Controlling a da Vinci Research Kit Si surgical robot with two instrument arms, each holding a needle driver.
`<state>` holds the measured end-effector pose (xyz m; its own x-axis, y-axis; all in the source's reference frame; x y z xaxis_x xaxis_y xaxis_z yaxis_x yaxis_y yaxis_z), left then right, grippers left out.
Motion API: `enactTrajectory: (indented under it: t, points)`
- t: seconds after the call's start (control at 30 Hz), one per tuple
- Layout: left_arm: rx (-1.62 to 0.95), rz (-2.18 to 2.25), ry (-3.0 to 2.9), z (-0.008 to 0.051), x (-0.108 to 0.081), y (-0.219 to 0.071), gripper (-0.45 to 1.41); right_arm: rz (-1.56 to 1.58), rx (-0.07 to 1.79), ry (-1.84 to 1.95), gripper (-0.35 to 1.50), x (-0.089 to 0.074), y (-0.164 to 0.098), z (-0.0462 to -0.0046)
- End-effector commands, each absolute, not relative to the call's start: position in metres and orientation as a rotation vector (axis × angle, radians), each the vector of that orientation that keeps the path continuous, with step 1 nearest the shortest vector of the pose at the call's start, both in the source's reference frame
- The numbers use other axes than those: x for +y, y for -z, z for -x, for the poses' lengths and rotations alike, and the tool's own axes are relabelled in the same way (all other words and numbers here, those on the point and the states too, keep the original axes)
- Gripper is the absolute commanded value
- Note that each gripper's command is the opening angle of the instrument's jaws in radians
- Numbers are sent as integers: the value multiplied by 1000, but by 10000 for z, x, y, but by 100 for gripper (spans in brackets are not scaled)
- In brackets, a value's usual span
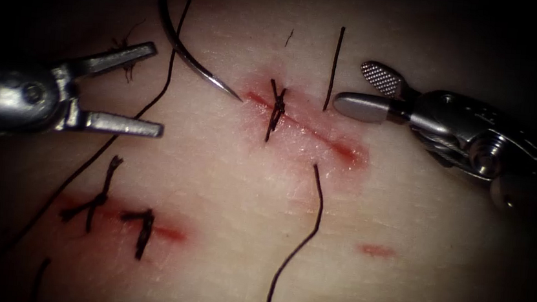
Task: Wound Closure
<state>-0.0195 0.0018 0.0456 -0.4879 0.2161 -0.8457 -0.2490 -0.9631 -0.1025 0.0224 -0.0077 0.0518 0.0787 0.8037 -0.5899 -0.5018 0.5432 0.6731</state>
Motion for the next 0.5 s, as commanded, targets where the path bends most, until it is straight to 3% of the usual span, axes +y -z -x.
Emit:
enactTrajectory:
  t: [0.03, 0.17, 0.33, 0.4, 0.47, 0.5]
  points:
    - [42, 1431, -2500, 203, 17, -457, 46, -322, 1119, -1002, 106, -68, -528, -231]
    - [38, 1464, -2501, 217, 10, -447, 41, -330, 1156, -1003, 115, -56, -534, -238]
    - [52, 1485, -2516, 223, 3, -466, 37, -399, 1205, -945, 110, -57, -532, -270]
    - [57, 1480, -2532, 222, 3, -473, 36, -413, 1212, -932, 84, -59, -530, -280]
    - [61, 1482, -2534, 222, 2, -476, 34, -377, 1214, -898, -25, -62, -529, -282]
    - [60, 1481, -2537, 222, 2, -478, 32, -344, 1215, -867, -35, -63, -528, -282]
